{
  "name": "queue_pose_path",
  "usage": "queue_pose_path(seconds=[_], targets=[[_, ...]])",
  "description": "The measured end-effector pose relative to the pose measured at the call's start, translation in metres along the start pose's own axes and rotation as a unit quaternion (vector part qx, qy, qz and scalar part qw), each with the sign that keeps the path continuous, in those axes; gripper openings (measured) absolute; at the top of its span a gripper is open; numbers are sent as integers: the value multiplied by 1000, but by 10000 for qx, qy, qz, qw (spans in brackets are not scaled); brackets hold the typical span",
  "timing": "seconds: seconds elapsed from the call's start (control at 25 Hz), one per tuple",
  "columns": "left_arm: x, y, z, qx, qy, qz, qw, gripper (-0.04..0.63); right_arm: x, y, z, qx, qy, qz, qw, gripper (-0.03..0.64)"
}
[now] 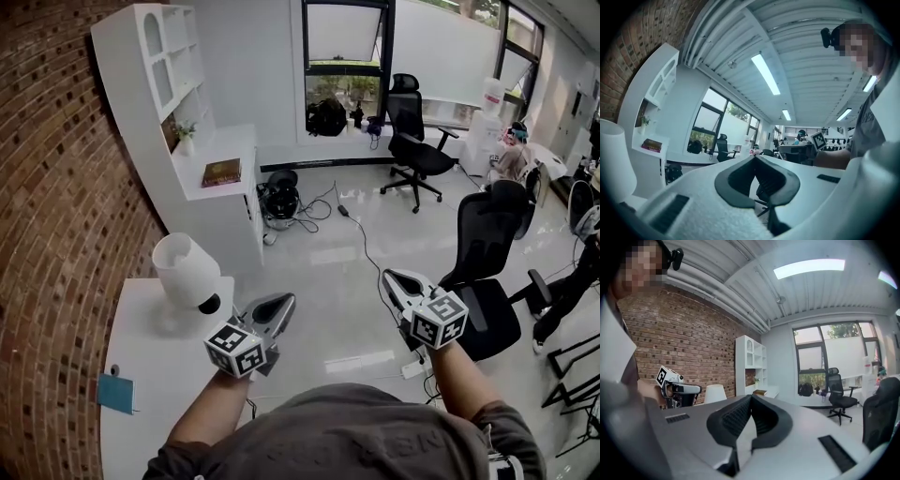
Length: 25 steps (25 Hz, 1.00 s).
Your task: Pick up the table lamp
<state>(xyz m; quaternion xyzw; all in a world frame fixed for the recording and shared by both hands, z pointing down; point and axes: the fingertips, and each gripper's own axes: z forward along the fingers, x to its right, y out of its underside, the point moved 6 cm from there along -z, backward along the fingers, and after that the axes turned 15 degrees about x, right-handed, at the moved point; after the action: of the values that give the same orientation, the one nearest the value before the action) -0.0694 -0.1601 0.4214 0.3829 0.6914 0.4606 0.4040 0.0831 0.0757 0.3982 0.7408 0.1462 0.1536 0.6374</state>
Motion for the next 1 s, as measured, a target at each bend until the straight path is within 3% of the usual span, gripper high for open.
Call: queue_pose_path(seconds=[0.36,0.68,0.88,1.0], targets=[[-48,20,60,-141,-168,30,9998,2,74,20,54,-27,-120,150,9998,-6],[-85,47,163,84,-830,364,9959,2,201,29,126,68,-850,194,9962,-6],[-110,54,236,319,-1349,354,9897,2,274,17,175,65,-1356,-27,9907,-6],[-120,62,272,291,-1467,341,9882,2,307,19,194,84,-1483,3,9889,-6]])
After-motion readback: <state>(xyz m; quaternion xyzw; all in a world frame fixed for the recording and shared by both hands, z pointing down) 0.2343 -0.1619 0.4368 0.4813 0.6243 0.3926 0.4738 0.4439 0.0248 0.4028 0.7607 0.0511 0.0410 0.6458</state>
